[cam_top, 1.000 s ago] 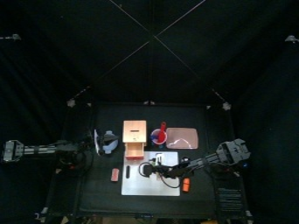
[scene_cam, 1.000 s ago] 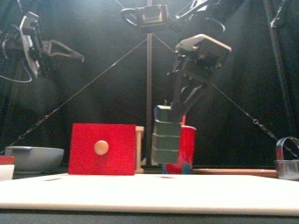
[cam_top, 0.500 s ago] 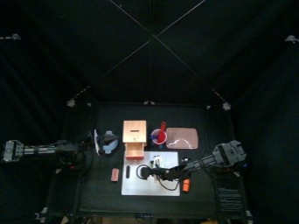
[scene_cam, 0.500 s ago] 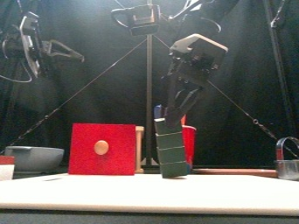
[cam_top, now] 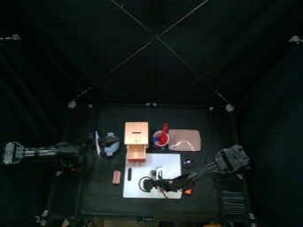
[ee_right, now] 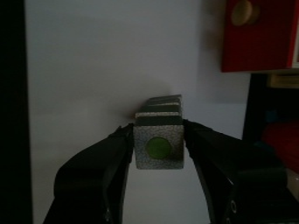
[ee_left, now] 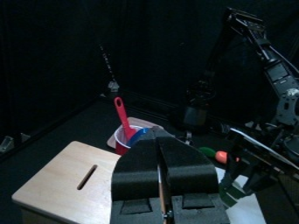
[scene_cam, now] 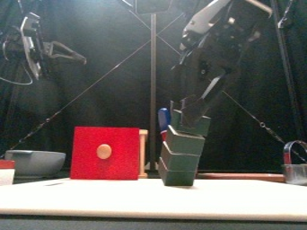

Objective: Place sushi on board then cut the sushi with the knife then place the pieces on the plate
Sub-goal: Place the sushi on the board

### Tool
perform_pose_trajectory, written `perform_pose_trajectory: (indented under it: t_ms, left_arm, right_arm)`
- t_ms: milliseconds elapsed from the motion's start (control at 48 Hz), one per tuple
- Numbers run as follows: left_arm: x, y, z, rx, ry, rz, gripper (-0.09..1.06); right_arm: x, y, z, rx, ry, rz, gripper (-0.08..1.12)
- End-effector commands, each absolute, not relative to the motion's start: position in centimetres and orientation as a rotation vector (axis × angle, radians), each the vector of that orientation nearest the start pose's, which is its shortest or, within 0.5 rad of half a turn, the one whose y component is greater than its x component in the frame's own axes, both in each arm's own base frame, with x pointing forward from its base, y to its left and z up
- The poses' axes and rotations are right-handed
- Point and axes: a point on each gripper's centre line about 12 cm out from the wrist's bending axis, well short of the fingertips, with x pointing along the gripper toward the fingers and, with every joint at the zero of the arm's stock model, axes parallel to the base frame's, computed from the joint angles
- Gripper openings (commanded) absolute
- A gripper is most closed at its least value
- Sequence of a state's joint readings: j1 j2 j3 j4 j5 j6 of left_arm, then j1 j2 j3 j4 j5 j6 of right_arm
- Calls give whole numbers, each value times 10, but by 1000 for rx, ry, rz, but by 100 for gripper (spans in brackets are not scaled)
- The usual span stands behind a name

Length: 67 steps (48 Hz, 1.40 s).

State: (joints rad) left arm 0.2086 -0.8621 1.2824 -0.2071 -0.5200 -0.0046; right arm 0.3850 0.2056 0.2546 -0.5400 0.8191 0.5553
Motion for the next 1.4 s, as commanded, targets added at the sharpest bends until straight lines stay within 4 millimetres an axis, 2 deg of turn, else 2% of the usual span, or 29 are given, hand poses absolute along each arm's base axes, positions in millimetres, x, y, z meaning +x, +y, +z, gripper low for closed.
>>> perform_pose_trajectory:
  t_ms: [21,250,542,875,1188,1396]
  left_arm:
    - [197,55,263,-178,-143,304,8]
    - [195,55,255,-189,-121,310,8]
    - [193,55,249,-199,-106,317,8]
    - [194,56,254,-199,-119,317,8]
    - [193,56,250,-199,-108,319,8]
    - [191,55,243,-200,-91,319,8]
  right_arm:
    - [421,123,193,-280,1052,-88,82]
    - [426,120,182,-299,1076,-104,82]
    - [425,109,201,-358,1084,-172,82]
    - [431,116,224,-347,1047,-188,82]
    - [423,93,224,-481,1101,-315,82]
    - [421,77,218,-475,1105,-325,82]
